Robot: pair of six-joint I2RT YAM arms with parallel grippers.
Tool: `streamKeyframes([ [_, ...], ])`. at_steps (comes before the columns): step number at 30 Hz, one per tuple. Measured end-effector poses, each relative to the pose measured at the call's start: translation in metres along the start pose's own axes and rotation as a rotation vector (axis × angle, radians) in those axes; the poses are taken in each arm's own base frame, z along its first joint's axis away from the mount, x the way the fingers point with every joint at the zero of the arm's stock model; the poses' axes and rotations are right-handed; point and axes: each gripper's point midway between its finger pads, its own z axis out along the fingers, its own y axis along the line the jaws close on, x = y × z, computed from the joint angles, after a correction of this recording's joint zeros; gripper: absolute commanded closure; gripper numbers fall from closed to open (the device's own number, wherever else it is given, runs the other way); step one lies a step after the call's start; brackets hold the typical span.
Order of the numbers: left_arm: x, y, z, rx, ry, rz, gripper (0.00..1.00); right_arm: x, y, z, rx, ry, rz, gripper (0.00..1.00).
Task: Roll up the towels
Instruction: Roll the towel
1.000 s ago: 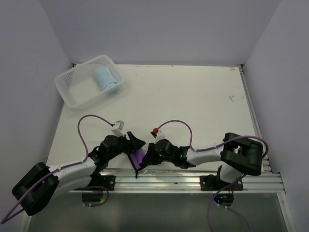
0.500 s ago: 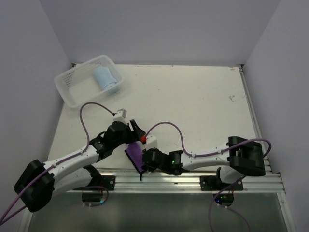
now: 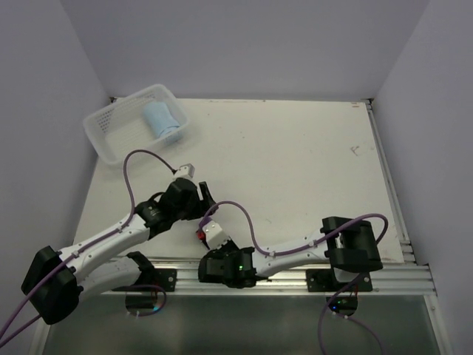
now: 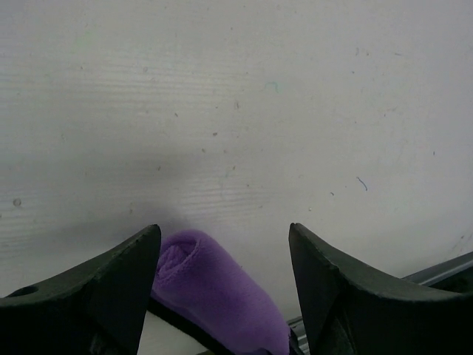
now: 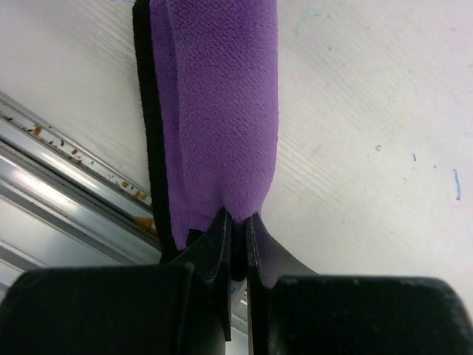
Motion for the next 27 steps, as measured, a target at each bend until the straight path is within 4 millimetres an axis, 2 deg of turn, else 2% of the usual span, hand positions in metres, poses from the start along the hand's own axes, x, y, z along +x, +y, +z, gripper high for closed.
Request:
streamKeyframes([
  [4, 0.012, 0.006, -0.004, -0.026, 0.062, 0.008, 0.25, -0.003, -0.006, 0.001, 0.102, -0.018, -0.082, 1.00],
  [8, 0.014, 0.004, -0.007, -0.025, 0.088, 0.010, 0.25, -0.007, -0.012, 0.005, 0.217, -0.029, -0.177, 1.00],
  [16, 0.021, 0.002, -0.002, -0.052, 0.159, 0.022, 0.25, -0.007, -0.009, 0.018, 0.407, -0.033, -0.374, 1.00],
  [27, 0.023, -0.002, -0.007, -0.051, 0.207, 0.048, 0.24, -0.003, -0.019, 0.017, 0.557, -0.017, -0.614, 1.00],
])
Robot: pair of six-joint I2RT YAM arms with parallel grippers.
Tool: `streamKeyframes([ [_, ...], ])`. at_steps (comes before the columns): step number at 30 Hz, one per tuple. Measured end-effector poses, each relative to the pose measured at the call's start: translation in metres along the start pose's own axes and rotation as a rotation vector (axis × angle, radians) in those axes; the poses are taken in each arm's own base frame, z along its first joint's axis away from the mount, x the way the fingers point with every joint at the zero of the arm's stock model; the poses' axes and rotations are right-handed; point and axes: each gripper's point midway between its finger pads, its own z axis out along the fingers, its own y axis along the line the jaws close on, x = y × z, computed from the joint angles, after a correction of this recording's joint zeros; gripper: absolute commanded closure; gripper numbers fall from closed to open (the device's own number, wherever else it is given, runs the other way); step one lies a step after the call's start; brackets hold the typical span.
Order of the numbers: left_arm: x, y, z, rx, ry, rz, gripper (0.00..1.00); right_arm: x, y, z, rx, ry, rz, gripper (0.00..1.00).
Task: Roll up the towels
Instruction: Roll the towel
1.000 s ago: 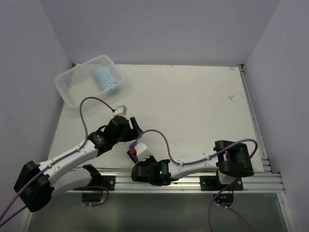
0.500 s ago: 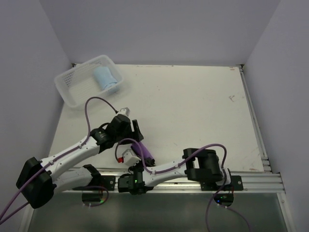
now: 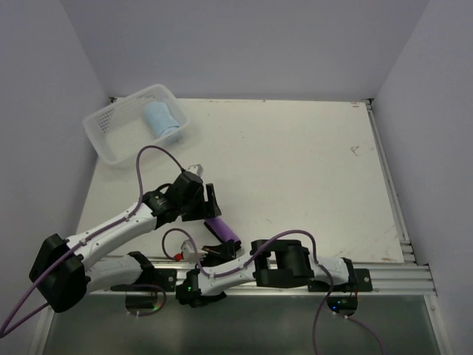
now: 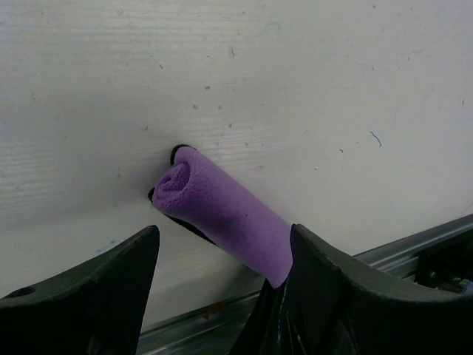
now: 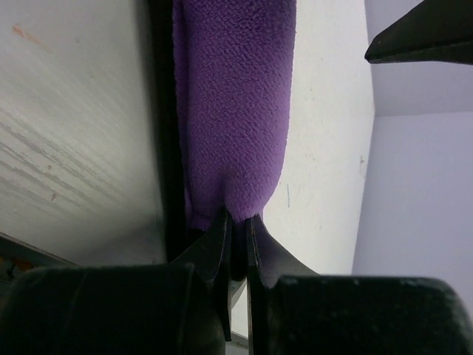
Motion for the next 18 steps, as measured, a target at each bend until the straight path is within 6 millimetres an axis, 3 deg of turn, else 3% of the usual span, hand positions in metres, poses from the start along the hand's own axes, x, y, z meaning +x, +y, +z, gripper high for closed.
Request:
streamKeyframes([
  [7, 0.009, -0.001, 0.004, 0.015, 0.041, 0.001, 0.25, 0.001, 0.004, -0.008, 0.025, -0.026, -0.088, 1.00],
  [18, 0.048, 0.022, 0.033, -0.070, 0.173, 0.025, 0.29, -0.007, 0.013, -0.020, 0.017, -0.058, -0.128, 1.00],
])
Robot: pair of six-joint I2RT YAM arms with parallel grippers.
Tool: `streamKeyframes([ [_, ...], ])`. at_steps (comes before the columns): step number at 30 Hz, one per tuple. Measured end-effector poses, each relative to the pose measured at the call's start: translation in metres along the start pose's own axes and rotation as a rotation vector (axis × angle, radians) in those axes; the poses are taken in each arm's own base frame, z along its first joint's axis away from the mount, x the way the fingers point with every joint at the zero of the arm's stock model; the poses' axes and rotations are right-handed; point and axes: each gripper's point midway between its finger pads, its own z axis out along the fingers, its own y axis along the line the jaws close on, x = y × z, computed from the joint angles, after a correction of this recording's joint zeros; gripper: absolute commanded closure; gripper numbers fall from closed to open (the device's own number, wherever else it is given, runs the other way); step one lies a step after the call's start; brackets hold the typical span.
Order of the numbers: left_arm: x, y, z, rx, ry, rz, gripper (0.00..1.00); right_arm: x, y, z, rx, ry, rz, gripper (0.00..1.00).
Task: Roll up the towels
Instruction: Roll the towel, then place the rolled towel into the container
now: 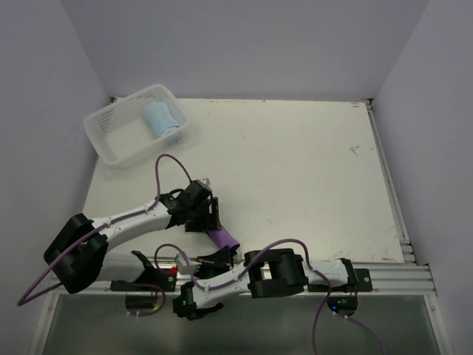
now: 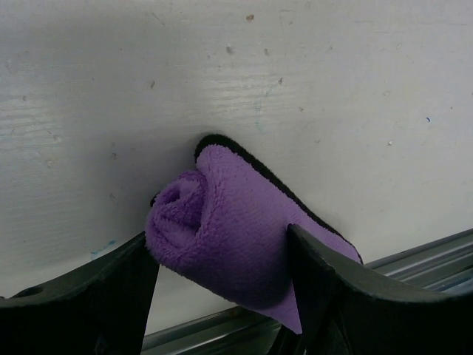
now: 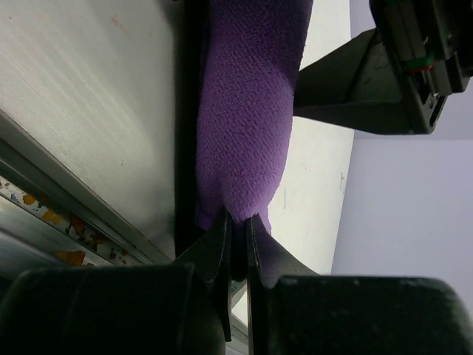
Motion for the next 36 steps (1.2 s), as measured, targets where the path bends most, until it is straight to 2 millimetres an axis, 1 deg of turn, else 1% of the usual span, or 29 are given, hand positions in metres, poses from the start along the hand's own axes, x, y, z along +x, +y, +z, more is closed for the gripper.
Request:
streamKeyframes([
  [4, 0.002, -0.002, 0.004, -0.015, 0.012, 0.018, 0.29, 0.000, 0.002, 0.000, 0.003, 0.001, -0.018, 1.00],
  [13, -0.002, -0.015, 0.001, -0.024, -0.001, 0.057, 0.30, 0.000, 0.005, 0.001, 0.007, 0.004, -0.050, 1.00],
  [19, 0.001, -0.012, 0.006, -0.044, 0.012, 0.062, 0.31, -0.003, 0.006, 0.002, 0.011, -0.001, -0.072, 1.00],
  [22, 0.005, -0.010, 0.010, -0.062, 0.022, 0.072, 0.37, -0.004, 0.006, 0.002, 0.009, -0.002, -0.077, 1.00],
  [23, 0.006, -0.010, 0.011, -0.065, 0.024, 0.075, 0.44, -0.005, 0.006, 0.001, 0.008, -0.003, -0.079, 0.99],
  [24, 0.006, -0.010, 0.012, -0.069, 0.024, 0.077, 0.47, -0.005, 0.006, 0.001, 0.008, -0.004, -0.077, 0.92],
  [26, 0.007, -0.009, 0.013, -0.077, 0.026, 0.079, 0.56, -0.006, 0.006, 0.001, 0.007, -0.005, -0.075, 0.87],
  [28, 0.007, -0.008, 0.015, -0.085, 0.028, 0.083, 0.60, -0.006, 0.007, 0.001, 0.006, -0.006, -0.069, 0.79],
  [29, 0.007, -0.009, 0.016, -0.087, 0.027, 0.085, 0.60, -0.007, 0.007, 0.001, 0.005, -0.007, -0.064, 0.75],
  [30, 0.006, -0.009, 0.016, -0.089, 0.024, 0.086, 0.60, -0.007, 0.006, 0.001, 0.004, -0.009, -0.054, 0.65],
  [31, 0.005, -0.009, 0.016, -0.091, 0.020, 0.086, 0.60, -0.007, 0.005, 0.001, 0.002, -0.010, -0.040, 0.59],
  [32, 0.004, -0.009, 0.016, -0.094, 0.018, 0.088, 0.60, -0.006, 0.003, 0.000, -0.001, -0.011, -0.026, 0.57],
  [33, 0.004, -0.009, 0.016, -0.095, 0.015, 0.089, 0.60, -0.006, 0.000, -0.001, -0.005, -0.013, -0.013, 0.52],
  [36, 0.001, -0.009, 0.017, -0.096, 0.004, 0.092, 0.61, -0.002, -0.013, -0.008, -0.036, -0.019, 0.061, 0.45],
])
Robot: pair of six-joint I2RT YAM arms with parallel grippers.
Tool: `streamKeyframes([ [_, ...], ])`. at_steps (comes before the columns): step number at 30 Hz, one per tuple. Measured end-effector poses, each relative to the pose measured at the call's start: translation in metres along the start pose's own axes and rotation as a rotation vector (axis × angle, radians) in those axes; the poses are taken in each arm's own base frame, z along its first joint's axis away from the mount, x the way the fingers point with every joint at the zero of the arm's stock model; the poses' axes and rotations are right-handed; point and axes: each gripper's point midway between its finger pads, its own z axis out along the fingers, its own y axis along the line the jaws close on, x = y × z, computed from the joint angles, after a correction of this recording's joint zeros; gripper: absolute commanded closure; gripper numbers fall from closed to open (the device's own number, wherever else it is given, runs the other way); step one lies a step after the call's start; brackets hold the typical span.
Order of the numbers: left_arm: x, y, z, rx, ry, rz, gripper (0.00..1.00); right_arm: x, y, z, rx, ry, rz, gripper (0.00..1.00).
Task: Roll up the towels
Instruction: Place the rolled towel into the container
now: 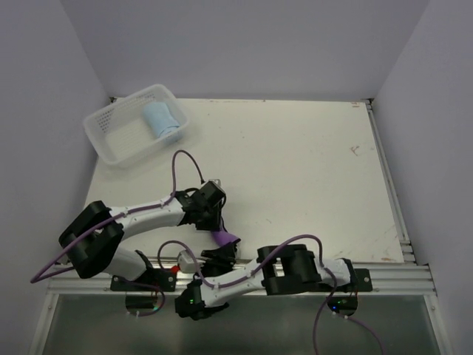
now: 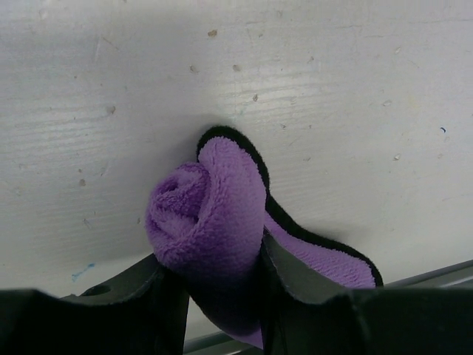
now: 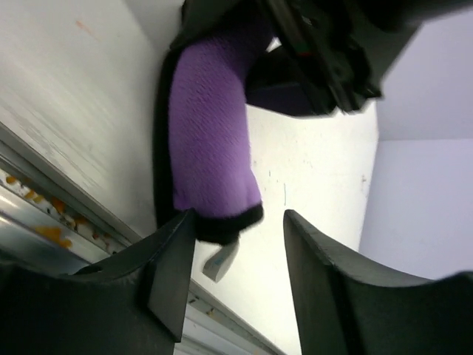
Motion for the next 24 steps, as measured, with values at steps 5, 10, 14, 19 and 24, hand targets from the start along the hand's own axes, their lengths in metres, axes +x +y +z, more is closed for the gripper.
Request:
streamKeyframes([
  [5, -0.009, -0.004, 0.005, 0.005, -0.023, 0.050, 0.63, 0.008, -0.028, -0.019, -0.102, -0.032, 0.169, 0.42],
  [10, -0.024, -0.011, 0.011, 0.001, -0.046, 0.108, 0.71, 0.019, -0.057, -0.036, -0.218, -0.068, 0.367, 0.42],
  [14, -0.034, -0.007, 0.012, 0.004, -0.064, 0.116, 0.75, 0.029, -0.078, -0.041, -0.280, -0.085, 0.515, 0.42],
  [19, -0.048, 0.007, 0.013, -0.014, -0.080, 0.091, 0.83, 0.044, -0.105, -0.043, -0.307, -0.111, 0.680, 0.40],
  [24, -0.066, 0.021, 0.010, -0.043, -0.100, 0.085, 1.00, 0.055, -0.125, -0.042, -0.303, -0.132, 0.783, 0.37],
])
